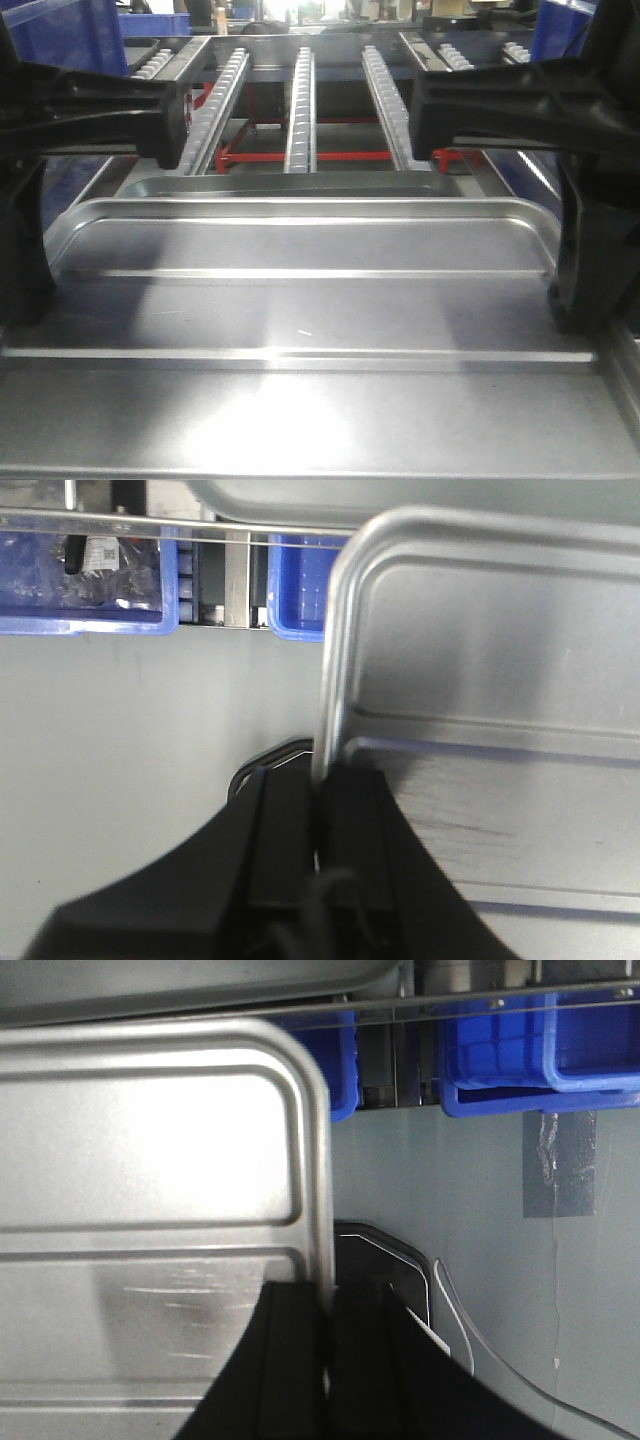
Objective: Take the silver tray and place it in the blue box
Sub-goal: 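Hold the tray level in both grippers while the base drives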
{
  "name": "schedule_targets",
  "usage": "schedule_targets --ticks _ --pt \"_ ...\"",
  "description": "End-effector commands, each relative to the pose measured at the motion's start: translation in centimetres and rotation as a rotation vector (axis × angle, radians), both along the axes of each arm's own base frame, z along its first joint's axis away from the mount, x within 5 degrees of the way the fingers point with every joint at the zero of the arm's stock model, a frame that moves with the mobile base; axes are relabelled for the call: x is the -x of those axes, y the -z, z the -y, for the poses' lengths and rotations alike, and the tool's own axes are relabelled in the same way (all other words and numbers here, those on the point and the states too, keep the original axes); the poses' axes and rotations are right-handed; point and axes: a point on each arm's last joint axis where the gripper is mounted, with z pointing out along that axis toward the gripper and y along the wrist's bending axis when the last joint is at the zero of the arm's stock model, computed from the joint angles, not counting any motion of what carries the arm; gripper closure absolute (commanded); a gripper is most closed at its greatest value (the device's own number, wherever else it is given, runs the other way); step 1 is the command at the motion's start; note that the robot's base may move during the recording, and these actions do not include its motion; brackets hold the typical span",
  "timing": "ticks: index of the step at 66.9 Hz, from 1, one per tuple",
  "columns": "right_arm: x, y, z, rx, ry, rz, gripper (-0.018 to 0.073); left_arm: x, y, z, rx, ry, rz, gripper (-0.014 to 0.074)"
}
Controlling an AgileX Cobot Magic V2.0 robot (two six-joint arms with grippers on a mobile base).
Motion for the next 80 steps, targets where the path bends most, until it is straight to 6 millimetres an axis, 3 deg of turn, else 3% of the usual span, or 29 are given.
schedule_targets --ticks 1,80 --pt "-0.24 -1.61 -0.29 -0.084 -0.023 0.079 0.0502 0.10 -1.61 0.36 0.083 0.021 0.043 0.0697" --pt "-0.24 -1.61 -0.29 -0.084 -0.023 0.079 0.0502 0.10 -1.61 0.36 0.083 0.021 0.043 0.0697"
